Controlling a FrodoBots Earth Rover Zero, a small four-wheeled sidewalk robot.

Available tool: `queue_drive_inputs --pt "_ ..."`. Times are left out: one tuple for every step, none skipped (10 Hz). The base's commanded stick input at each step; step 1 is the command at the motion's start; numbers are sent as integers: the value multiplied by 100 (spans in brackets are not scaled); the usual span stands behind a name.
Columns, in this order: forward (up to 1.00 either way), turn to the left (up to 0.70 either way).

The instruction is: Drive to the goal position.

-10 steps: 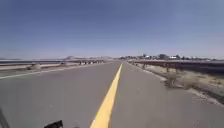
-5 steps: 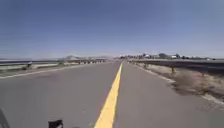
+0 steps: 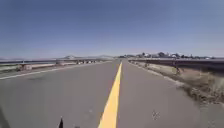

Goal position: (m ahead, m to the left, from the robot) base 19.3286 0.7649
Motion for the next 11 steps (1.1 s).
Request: queue_drive_inputs --pt "85 0" --pt "85 0" --pt "85 0" --pt "85 0" --pt "85 0" --pt "85 0" --pt "85 0" --pt "85 0" --pt "85 0" --pt "85 0" --pt "85 0"
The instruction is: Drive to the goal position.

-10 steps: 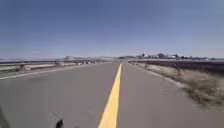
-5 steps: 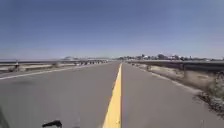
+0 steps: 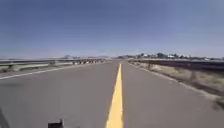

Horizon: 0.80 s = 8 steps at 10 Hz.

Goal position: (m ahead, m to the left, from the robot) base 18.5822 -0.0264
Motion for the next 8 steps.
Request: queue_drive_inputs --pt "85 0" --pt "85 0" --pt "85 0" --pt "85 0" --pt "85 0" --pt "85 0" --pt "85 0" --pt "85 0"
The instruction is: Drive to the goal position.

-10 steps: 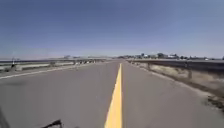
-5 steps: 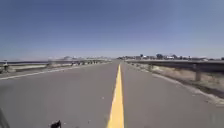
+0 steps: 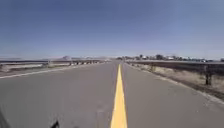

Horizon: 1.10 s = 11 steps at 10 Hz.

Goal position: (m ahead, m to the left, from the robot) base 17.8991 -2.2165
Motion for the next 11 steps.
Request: queue_drive_inputs --pt "85 0" --pt "85 0" --pt "85 0" --pt "85 0" --pt "85 0" --pt "85 0" --pt "85 0" --pt "85 0" --pt "85 0" --pt "85 0" --pt "85 0"
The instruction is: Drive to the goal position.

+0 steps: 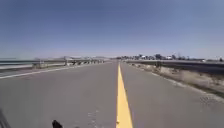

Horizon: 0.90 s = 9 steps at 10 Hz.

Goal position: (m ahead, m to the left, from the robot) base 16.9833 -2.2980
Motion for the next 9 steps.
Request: queue_drive_inputs --pt "85 0" --pt "85 0" --pt "85 0" --pt "85 0" --pt "85 0" --pt "85 0" --pt "85 0" --pt "85 0" --pt "85 0"
